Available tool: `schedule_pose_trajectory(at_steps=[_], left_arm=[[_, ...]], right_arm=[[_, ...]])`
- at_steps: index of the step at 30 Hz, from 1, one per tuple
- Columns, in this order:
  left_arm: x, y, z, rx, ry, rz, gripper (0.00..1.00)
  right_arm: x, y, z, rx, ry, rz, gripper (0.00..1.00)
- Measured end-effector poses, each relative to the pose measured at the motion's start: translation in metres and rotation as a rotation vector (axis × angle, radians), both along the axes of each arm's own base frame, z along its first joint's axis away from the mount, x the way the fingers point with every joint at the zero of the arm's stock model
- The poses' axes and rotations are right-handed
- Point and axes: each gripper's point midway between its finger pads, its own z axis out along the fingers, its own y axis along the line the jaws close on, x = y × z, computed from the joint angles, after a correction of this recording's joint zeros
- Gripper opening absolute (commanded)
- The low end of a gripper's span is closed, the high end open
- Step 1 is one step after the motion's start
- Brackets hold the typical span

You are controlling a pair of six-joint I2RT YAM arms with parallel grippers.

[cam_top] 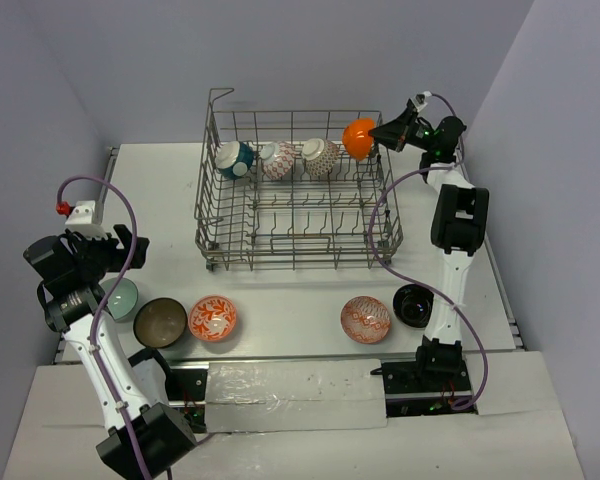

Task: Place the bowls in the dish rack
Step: Insert the bowl into the dish rack.

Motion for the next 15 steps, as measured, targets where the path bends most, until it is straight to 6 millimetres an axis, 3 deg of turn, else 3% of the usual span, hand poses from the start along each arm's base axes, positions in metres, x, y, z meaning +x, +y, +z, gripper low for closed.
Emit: schedule_pose_trajectory(at_steps=[6,15], left_arm=[[0.000,0.000,0.000,0.000,0.000,0.000,0.78],[0.000,0.000,0.000,0.001,-0.001,0.000,0.78]], right_arm=[[-0.002,-0.004,-0.015,-0.010,0.033,0.003,0.31],[0.001,-0.011,-0.019,-0.029,0.024,-0.014,0.37]])
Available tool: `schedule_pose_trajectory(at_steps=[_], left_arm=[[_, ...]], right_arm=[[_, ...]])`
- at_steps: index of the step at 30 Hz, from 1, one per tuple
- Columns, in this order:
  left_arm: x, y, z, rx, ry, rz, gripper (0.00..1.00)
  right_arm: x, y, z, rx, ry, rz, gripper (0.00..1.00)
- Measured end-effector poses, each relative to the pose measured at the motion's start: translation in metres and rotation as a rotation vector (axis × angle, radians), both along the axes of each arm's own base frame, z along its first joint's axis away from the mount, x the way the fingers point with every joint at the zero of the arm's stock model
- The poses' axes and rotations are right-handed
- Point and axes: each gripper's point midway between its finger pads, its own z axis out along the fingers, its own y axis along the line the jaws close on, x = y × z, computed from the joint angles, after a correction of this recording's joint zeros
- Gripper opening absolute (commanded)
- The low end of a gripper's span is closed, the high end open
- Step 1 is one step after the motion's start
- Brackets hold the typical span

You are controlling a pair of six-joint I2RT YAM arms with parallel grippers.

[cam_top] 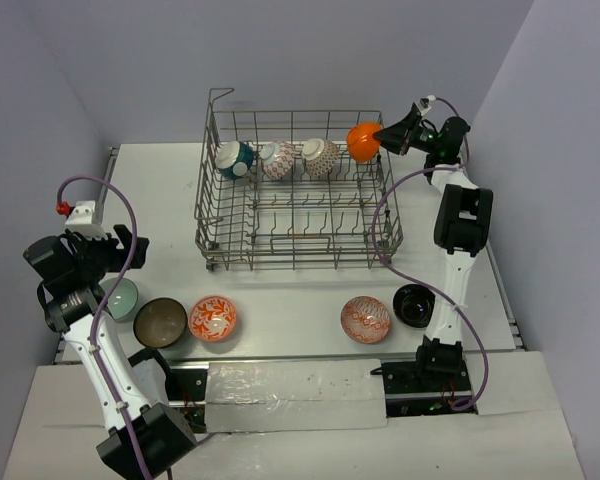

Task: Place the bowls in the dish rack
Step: Insert the bowl into the dish rack.

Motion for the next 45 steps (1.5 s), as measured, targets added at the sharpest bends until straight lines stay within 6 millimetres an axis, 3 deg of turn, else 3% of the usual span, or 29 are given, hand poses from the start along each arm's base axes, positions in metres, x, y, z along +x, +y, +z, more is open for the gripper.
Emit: schedule_pose_trajectory(at_steps=[8,19,35,45], left_arm=[[-0.0013,-0.0002,-0.0019,-0.001,0.008,0.000,0.78],[-0.0023,-0.0012,-0.0003,0.003,0.002,-0.002,0.78],[-0.0028,-0.0011,-0.0008,0.002,0.003,-0.004,0.78],[-0.0030,-0.0014,-0.0009,0.004,0.003,-0.007,0.78]], right_arm=[[0.0008,-0.0007,-0.0003,-0.018,0.002,-0.004,0.37],[0.0003,-0.0011,0.0020,-0.063,0.005,-0.008,0.51],[-0.0004,-0.0022,0.0014,-0.126,0.008,-0.014,0.54],[0.0066,-0.0101,-0.0004,-0.268,0.011,-0.091,0.63]])
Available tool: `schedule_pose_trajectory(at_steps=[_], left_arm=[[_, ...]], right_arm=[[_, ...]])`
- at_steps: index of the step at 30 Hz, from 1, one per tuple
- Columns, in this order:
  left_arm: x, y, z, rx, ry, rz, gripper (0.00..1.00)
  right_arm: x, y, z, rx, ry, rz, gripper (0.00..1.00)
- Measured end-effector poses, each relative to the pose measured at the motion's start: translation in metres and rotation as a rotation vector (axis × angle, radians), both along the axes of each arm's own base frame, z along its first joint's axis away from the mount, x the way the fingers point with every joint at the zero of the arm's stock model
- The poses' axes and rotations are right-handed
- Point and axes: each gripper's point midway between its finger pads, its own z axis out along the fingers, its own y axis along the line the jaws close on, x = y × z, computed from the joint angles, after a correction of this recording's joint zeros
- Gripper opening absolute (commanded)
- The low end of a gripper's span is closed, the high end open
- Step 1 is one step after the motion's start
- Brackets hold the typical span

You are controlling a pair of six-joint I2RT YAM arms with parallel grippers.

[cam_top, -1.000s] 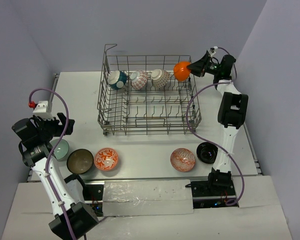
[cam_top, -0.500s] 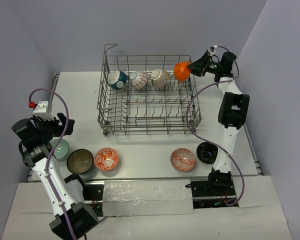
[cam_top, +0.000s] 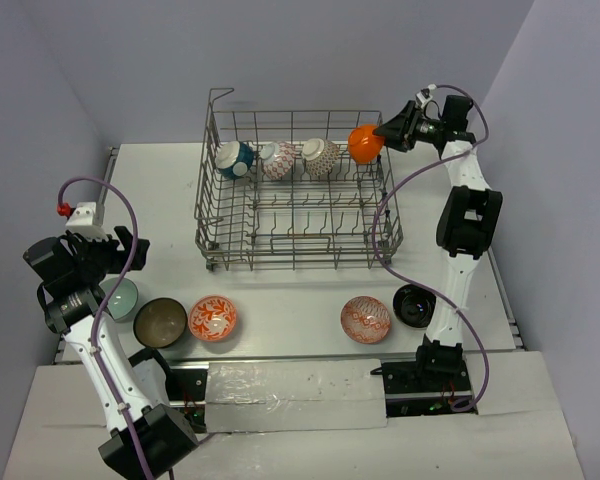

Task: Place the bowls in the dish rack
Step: Insert the bowl into the dish rack.

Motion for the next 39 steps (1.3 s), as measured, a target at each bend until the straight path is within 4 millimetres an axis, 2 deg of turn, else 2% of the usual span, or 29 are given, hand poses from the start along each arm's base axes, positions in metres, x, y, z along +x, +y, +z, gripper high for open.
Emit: schedule_pose_trajectory(at_steps=[15,32,39], left_arm=[[-0.001,-0.002,0.000,-0.007,-0.002,-0.013,0.78],[-0.002,-0.003,-0.002,0.001,0.007,-0.018,0.78],[-0.002,-0.002,-0.002,0.001,0.006,-0.015,0.78]], right_arm=[[-0.005,-0.011,-0.002,-0.202,-0.005,-0.053,0.67],[-0.008,-0.006,-0.001,-0.304,-0.035,-0.052,0.70],[-0.009,0.004,0.003,-0.402,-0.078,-0.051,0.71]])
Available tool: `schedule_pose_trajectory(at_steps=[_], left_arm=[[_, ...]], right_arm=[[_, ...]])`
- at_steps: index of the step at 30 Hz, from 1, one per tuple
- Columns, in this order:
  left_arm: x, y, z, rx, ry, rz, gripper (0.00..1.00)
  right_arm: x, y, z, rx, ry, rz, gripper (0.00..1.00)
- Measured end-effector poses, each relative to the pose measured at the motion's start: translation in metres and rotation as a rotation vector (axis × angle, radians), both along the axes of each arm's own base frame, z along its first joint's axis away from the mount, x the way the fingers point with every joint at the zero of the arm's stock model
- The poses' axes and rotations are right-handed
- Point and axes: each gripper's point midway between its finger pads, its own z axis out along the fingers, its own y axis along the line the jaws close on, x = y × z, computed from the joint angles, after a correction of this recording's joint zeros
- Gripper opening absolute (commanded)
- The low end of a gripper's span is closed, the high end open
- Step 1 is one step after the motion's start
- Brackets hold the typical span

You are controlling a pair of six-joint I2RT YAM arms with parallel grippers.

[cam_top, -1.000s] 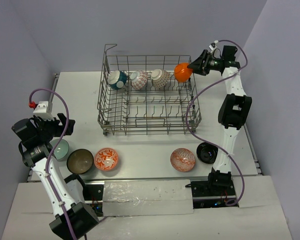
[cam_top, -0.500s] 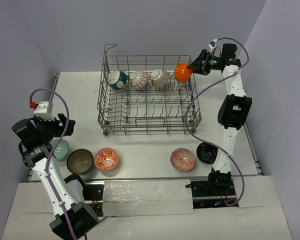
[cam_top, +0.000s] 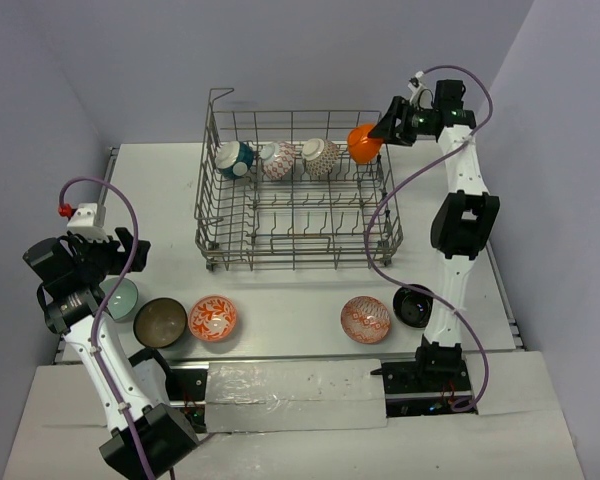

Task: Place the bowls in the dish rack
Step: Insert the bowl into the dish rack.

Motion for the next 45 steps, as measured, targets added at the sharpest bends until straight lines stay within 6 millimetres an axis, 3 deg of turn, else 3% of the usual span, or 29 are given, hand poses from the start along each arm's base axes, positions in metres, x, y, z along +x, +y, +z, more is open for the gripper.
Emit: schedule_pose_trajectory(at_steps=[6,13,29,45], left_arm=[[0.000,0.000,0.000,0.000,0.000,0.001,0.78],[0.000,0.000,0.000,-0.003,0.001,0.001,0.78],[-0.002,0.001,0.000,-0.002,-0.001,0.002,0.77],[-0.002,0.000,0.001,-0.006,-0.004,-0.004,0.77]], right_arm=[[-0.004,0.009,0.005,-0.080,-0.025,-0.002,0.71],[-0.009,0.003,0.012,-0.143,-0.040,-0.025,0.72],[-0.014,-0.007,-0.011,-0.162,0.015,-0.036,0.72],[-0.019,-0.011,-0.011,-0.165,0.011,-0.027,0.72]])
